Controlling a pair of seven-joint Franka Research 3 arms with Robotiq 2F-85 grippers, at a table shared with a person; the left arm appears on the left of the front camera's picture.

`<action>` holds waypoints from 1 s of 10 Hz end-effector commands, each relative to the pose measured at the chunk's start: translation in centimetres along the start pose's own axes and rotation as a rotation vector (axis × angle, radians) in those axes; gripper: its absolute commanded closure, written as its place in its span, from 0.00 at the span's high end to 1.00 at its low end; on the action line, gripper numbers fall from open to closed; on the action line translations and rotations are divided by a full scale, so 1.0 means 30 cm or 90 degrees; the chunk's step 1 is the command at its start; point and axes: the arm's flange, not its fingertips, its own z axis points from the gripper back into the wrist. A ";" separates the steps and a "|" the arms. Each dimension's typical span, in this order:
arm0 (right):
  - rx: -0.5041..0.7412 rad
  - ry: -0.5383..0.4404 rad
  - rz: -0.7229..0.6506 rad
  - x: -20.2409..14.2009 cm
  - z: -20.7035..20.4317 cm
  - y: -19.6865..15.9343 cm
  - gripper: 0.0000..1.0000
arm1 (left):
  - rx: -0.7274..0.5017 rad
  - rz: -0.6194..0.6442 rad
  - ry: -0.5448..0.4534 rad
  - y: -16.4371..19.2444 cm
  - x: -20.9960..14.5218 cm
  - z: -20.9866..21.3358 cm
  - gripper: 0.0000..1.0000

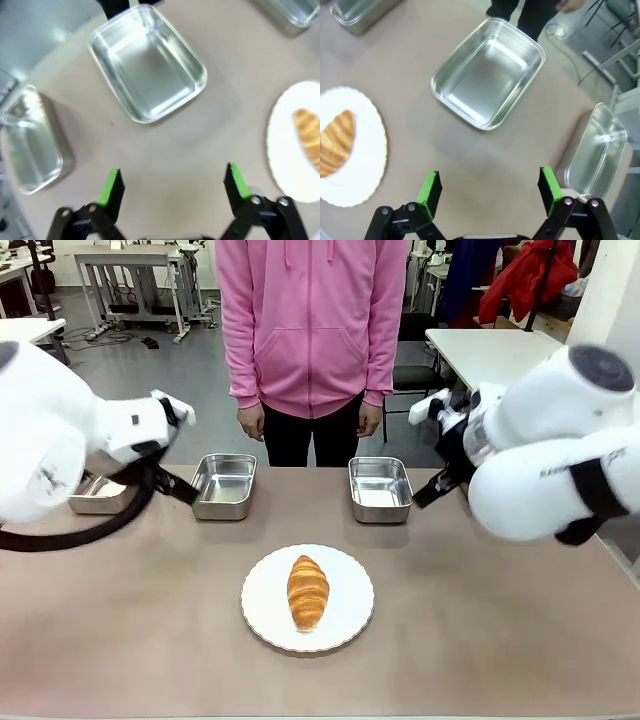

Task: Place the bread in the container.
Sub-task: Place the Butter Roll into the Airtight Container indicated by the human.

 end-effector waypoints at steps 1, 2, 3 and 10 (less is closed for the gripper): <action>0.040 -0.008 0.006 0.098 0.175 -0.156 1.00 | -0.040 0.000 -0.035 0.170 0.060 0.218 1.00; 0.061 -0.018 0.020 0.120 0.250 -0.246 1.00 | -0.057 0.000 -0.052 0.255 0.098 0.302 1.00; 0.093 -0.034 0.027 0.125 0.321 -0.346 1.00 | -0.121 -0.033 -0.031 0.350 0.128 0.375 1.00; 0.166 -0.089 -0.109 -0.095 0.381 -0.872 1.00 | -0.235 -0.030 -0.144 1.014 -0.018 0.451 1.00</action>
